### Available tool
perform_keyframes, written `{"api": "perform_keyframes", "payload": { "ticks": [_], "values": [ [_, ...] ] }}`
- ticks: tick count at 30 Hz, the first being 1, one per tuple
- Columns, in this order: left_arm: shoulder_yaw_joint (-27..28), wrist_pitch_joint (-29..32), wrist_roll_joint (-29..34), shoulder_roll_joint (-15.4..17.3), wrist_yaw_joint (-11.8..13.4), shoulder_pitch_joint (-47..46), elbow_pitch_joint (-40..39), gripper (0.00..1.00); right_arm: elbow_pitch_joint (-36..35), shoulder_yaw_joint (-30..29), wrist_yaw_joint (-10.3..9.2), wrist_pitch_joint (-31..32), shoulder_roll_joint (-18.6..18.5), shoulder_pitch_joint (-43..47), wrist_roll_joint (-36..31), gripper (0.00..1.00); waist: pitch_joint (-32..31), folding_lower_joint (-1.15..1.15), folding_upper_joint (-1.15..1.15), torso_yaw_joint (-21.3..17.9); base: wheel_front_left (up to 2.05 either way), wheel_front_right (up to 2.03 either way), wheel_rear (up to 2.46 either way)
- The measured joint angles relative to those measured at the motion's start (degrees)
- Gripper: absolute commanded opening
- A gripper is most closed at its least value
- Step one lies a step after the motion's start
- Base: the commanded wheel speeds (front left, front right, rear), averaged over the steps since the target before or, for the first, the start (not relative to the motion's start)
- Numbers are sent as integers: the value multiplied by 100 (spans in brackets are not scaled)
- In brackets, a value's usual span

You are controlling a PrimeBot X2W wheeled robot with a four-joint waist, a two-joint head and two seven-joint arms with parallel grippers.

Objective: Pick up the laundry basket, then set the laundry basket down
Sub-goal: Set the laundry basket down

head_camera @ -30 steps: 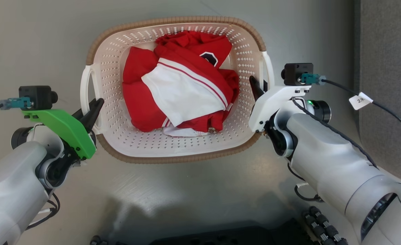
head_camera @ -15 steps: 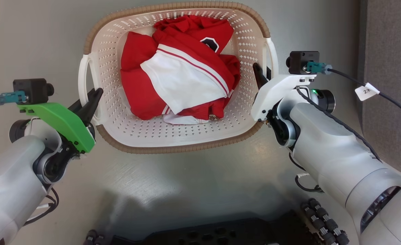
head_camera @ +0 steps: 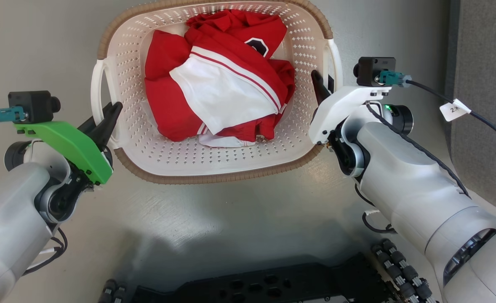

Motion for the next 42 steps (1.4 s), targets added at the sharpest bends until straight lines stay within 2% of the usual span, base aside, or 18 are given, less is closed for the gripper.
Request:
{"api": "perform_keyframes", "payload": {
  "ticks": [6, 7, 8, 9, 13, 24, 42],
  "values": [
    [-29, -14, 0, 2, 0, -9, -5, 0, -19, -110, 0, 0, 0, 1, -81, 0, 55, 0, 0, 6, 0, 0, 0],
    [-29, -19, -4, 1, 0, -9, -1, 13, -12, -120, 0, 0, 1, 4, -81, 20, 64, 0, 0, 8, 0, 0, 0],
    [-29, -41, -24, -1, -9, -9, -1, 68, 7, -131, 1, 0, 3, 9, -80, 76, 72, 0, 0, 11, 0, 0, 0],
    [-30, -41, -57, -1, -45, -9, -10, 100, 22, -151, 0, 0, 0, 9, -80, 100, 78, 0, 0, 14, 0, 0, 0],
    [-31, -41, -75, -2, -67, -10, -22, 100, 64, -283, 0, -1, -110, 8, -98, 100, 93, 0, 0, 20, 0, 0, 0],
    [-108, -58, -79, -11, -67, -10, 67, 100, 71, -454, -1, -1, -100, 31, -243, 100, -3, 0, 0, 20, 0, 0, 0],
    [-236, -250, 42, -53, -67, 9, 172, 100, -111, -688, -1, -2, -102, 483, -396, 100, -630, 0, 0, -9, 0, 0, 0]
  ]
}}
